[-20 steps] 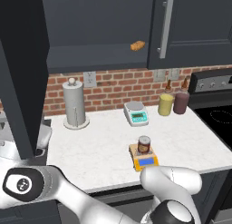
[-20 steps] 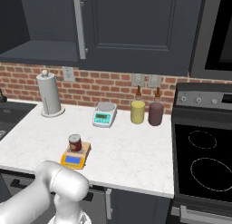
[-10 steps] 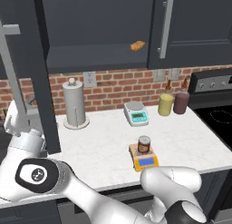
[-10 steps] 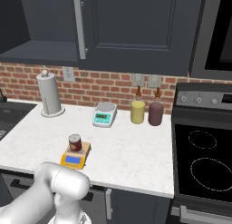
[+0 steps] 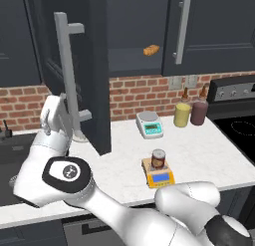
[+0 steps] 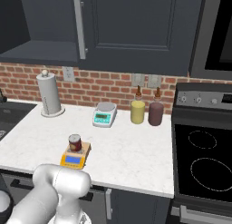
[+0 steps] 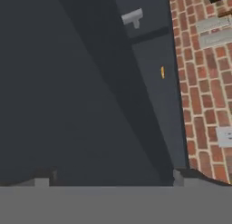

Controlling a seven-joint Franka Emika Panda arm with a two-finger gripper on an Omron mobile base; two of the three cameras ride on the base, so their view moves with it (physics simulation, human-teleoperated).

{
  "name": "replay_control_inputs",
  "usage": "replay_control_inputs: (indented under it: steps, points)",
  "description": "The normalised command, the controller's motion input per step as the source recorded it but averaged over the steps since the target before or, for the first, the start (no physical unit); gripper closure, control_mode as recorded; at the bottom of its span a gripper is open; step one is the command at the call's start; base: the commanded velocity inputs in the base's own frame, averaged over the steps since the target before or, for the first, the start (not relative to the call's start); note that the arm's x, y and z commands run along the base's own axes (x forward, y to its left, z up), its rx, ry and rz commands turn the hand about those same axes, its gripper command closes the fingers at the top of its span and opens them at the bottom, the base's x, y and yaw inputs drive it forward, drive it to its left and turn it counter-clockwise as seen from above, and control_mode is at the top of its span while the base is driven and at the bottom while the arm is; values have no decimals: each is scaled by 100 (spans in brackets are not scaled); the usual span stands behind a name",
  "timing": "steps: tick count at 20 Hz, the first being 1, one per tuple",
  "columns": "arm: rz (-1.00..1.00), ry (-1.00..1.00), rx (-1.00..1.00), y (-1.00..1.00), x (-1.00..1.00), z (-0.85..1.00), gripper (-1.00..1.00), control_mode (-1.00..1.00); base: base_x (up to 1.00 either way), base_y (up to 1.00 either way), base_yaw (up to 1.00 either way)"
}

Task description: Pick the canned food and place it on the digital scale for weighing, and close the cabinet.

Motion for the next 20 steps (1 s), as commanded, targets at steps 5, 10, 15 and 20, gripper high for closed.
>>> replay_control_inputs:
  steps: [5, 10, 15, 20]
  points:
    - [20, 16, 21, -59, 49, 18, -100, -100, 0, 0, 0]
    - [20, 16, 18, -56, 48, 17, -100, -100, 0, 0, 0]
    - [24, 14, 17, -56, 39, 11, -100, -100, 0, 0, 0]
    - [27, 13, 14, -54, 35, 4, -100, -100, 0, 0, 0]
